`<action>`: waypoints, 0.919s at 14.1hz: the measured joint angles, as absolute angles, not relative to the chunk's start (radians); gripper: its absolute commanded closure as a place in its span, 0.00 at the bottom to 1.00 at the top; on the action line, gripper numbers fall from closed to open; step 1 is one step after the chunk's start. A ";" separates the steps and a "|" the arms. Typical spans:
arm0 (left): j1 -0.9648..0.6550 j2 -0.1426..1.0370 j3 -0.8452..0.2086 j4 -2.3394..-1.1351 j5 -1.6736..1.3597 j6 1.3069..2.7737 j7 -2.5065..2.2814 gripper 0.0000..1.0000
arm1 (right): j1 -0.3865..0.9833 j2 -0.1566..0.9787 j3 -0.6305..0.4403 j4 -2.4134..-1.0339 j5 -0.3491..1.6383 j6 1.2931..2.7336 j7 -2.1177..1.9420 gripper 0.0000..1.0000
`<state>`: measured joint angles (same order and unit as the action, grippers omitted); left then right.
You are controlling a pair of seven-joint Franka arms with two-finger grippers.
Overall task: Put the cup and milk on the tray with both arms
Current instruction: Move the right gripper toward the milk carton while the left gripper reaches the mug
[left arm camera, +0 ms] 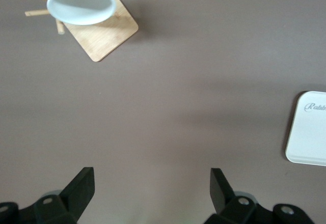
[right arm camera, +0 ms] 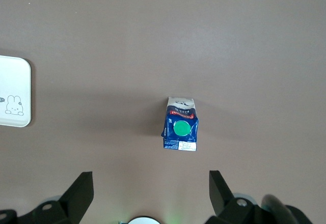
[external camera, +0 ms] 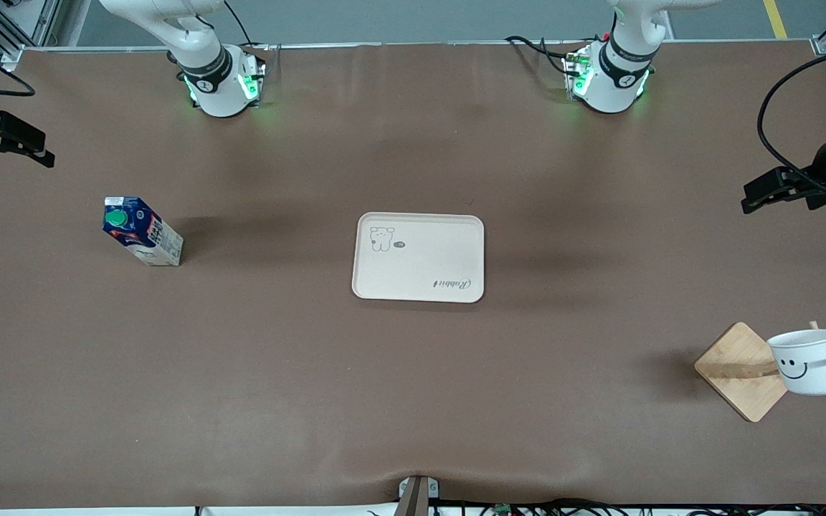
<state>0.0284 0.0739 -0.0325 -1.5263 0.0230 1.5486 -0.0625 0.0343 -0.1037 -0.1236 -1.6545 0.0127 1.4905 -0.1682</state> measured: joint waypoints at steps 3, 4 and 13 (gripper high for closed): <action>0.046 0.109 -0.031 -1.530 0.069 1.552 -0.062 0.00 | 0.034 -0.103 -0.124 -1.655 0.013 1.490 -0.168 0.00; 0.047 0.124 -0.031 -1.531 0.077 1.570 -0.063 0.00 | 0.034 -0.103 -0.124 -1.655 0.013 1.491 -0.168 0.00; 0.051 0.237 -0.036 -1.587 0.082 1.931 -0.299 0.00 | 0.030 -0.091 -0.125 -1.654 0.013 1.499 -0.168 0.00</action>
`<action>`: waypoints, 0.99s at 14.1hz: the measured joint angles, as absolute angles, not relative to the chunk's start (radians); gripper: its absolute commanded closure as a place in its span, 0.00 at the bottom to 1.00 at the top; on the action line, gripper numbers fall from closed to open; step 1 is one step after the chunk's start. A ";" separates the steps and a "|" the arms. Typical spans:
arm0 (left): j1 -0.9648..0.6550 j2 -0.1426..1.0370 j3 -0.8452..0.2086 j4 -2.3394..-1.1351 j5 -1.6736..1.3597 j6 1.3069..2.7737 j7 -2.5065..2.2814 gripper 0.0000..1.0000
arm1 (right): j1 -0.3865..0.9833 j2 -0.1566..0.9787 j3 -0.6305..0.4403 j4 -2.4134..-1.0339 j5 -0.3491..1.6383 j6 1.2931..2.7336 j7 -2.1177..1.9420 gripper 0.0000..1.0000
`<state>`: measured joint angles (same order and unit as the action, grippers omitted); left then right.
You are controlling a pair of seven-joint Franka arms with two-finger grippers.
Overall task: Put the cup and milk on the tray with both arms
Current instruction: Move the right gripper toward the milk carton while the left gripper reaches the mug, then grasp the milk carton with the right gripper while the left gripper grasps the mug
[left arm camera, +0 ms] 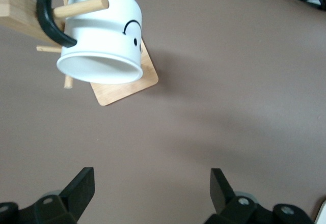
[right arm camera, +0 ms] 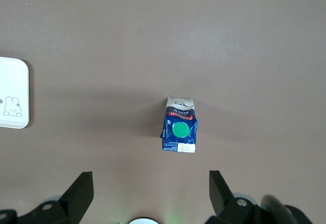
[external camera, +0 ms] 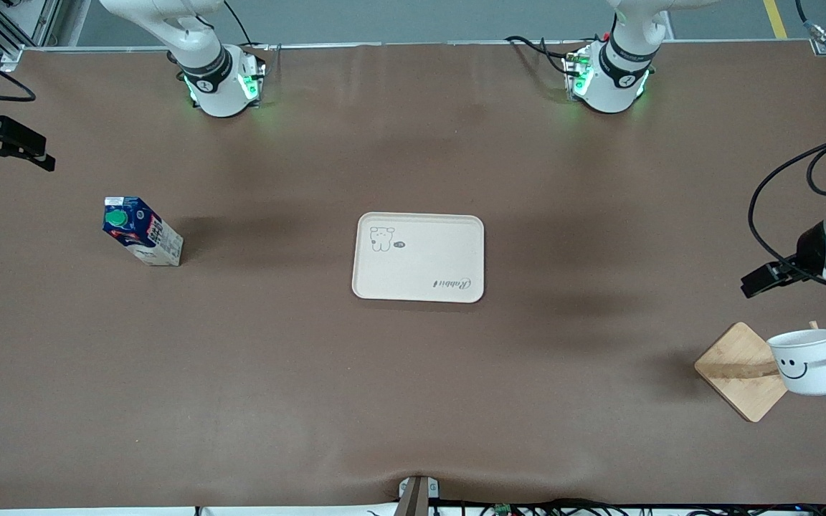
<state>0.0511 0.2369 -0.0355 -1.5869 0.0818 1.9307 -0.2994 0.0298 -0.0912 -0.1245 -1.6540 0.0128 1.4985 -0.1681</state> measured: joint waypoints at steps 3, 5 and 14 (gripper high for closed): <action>0.050 0.239 -0.037 -1.612 0.082 1.990 -0.348 0.00 | 0.029 -0.075 -0.124 -1.641 0.013 1.499 -0.168 0.00; 0.049 0.239 -0.038 -1.627 0.103 2.044 -0.360 0.00 | 0.029 -0.044 -0.123 -1.636 0.013 1.498 -0.168 0.00; 0.091 0.259 -0.032 -1.834 0.187 2.477 -0.376 0.00 | 0.029 0.033 -0.119 -1.613 0.013 1.495 -0.168 0.00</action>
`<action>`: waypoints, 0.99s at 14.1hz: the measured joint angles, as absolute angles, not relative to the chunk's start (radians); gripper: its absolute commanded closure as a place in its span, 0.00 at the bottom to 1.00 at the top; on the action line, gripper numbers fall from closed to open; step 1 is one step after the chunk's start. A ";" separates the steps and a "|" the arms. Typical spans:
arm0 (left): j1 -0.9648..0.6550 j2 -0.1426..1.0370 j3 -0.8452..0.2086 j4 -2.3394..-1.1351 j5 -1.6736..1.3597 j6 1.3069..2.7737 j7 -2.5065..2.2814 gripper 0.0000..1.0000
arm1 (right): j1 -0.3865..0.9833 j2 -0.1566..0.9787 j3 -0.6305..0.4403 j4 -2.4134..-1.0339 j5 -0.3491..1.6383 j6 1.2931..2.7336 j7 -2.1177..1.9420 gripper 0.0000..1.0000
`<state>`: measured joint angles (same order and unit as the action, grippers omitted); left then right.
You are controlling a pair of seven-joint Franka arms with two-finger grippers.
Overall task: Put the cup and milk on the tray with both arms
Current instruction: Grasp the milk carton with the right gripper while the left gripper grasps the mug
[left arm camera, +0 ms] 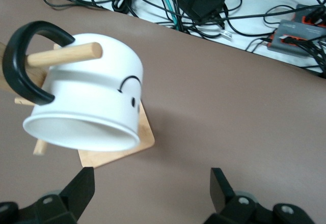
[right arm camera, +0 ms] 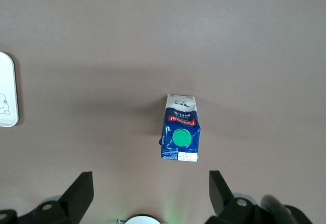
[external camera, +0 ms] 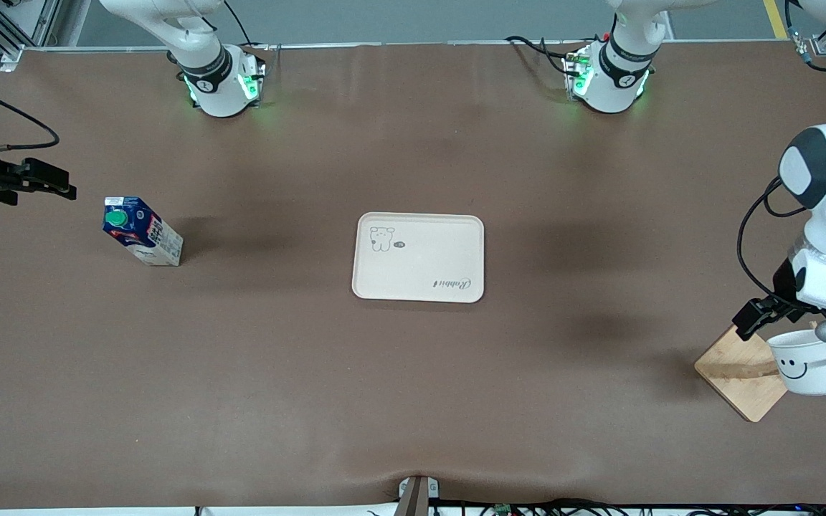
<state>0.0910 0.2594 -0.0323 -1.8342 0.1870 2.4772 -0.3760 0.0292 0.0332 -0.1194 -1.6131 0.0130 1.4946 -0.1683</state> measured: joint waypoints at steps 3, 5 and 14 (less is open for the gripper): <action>0.127 0.292 -0.032 -1.851 0.269 2.583 -0.376 0.00 | 0.029 0.033 -0.120 -1.613 0.013 1.494 -0.168 0.00; 0.133 0.315 -0.032 -1.851 0.298 2.637 -0.376 0.00 | 0.029 0.033 -0.120 -1.613 0.013 1.494 -0.168 0.00; 0.132 0.375 -0.033 -1.851 0.302 2.761 -0.376 0.43 | -0.034 0.131 -0.125 -1.640 0.012 1.472 -0.168 0.00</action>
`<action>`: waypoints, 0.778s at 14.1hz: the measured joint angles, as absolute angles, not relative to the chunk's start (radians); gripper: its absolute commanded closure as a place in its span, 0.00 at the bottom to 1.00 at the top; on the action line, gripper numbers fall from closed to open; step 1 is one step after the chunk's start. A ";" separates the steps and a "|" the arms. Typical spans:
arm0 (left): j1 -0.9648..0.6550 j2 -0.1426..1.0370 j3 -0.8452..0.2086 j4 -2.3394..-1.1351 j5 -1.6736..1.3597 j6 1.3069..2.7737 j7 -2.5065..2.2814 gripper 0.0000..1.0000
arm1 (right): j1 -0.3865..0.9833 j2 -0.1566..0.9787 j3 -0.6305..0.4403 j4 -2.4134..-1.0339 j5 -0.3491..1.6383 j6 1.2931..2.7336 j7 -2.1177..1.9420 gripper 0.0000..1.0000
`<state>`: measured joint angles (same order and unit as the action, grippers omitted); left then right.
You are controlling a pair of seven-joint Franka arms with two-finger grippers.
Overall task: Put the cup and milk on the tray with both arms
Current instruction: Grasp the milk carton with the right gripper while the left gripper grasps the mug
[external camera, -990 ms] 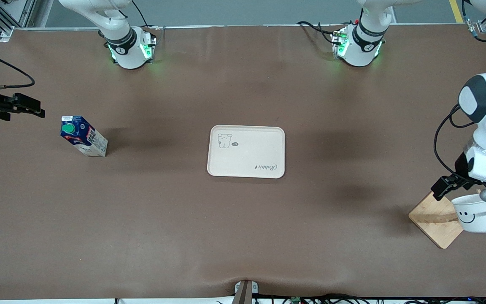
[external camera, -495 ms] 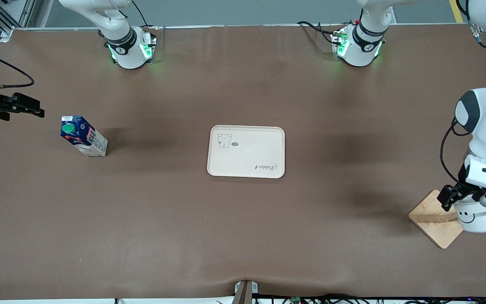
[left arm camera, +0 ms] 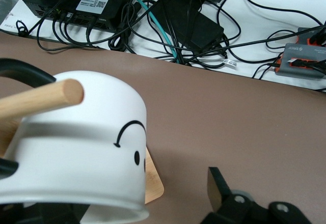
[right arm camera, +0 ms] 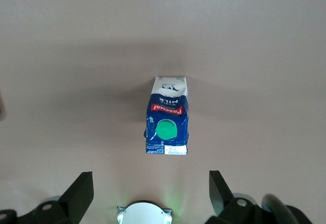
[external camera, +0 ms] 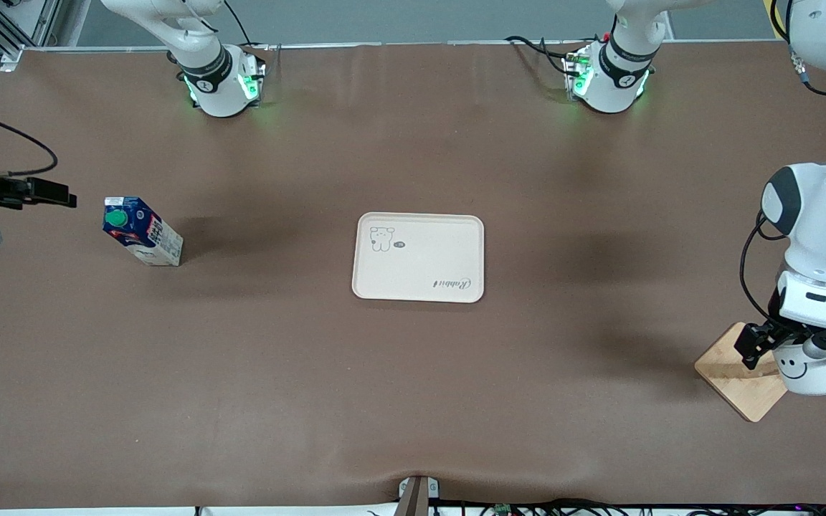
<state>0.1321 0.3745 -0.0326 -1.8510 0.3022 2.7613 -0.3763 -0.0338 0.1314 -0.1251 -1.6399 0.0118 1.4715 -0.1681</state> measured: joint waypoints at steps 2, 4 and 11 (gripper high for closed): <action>0.132 0.375 -0.033 -1.851 0.302 2.763 -0.376 0.67 | -0.031 0.169 -0.121 -1.649 0.012 1.472 -0.168 0.00; 0.132 0.375 -0.033 -1.851 0.302 2.763 -0.376 0.81 | -0.030 0.184 -0.118 -1.670 0.012 1.494 -0.168 0.00; 0.132 0.374 -0.030 -1.841 0.317 2.769 -0.376 1.00 | -0.040 0.177 -0.122 -1.825 0.012 1.646 -0.169 0.00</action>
